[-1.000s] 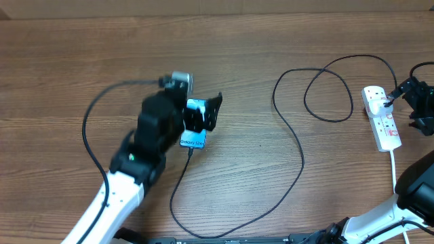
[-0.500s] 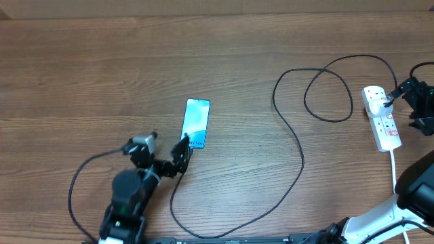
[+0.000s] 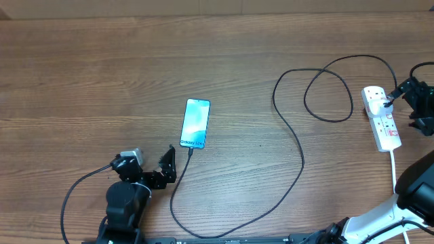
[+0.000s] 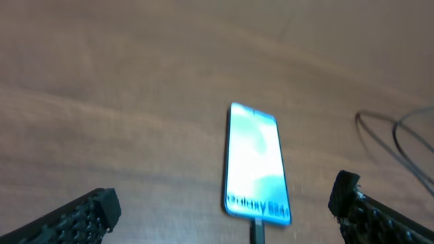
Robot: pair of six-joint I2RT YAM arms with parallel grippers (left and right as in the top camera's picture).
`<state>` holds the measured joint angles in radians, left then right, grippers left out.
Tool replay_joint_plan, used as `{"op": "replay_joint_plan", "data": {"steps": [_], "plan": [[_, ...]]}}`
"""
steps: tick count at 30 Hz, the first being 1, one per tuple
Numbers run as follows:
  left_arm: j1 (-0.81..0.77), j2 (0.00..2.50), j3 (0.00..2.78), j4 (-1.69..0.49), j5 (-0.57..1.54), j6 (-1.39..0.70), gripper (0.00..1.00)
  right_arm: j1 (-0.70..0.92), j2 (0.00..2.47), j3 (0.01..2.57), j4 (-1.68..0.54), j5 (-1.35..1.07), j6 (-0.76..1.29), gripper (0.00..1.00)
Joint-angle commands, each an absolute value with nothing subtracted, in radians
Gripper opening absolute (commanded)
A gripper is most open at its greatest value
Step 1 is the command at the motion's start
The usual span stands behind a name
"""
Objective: Plug charger to phone and switch on socket
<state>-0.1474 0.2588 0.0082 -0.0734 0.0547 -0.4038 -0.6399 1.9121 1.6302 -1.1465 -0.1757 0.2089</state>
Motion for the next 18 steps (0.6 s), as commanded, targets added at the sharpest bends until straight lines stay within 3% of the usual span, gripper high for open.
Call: {"op": "replay_joint_plan", "data": {"steps": [1, 6, 18], "plan": [[-0.137, 0.156, 0.005, -0.079, 0.015, -0.287, 0.99, -0.641, 1.909, 1.635, -1.146, -0.174, 0.208, 1.0], [-0.126, -0.004, 0.005, -0.075, 0.014, -0.165, 1.0, -0.641, 1.909, 1.635, -1.145, -0.174, 0.208, 1.0], [-0.084, 0.005, 0.005, -0.077, 0.024, -0.16, 1.0, -0.64, 1.909, 1.635, -1.146, -0.174, 0.208, 1.0]]}}
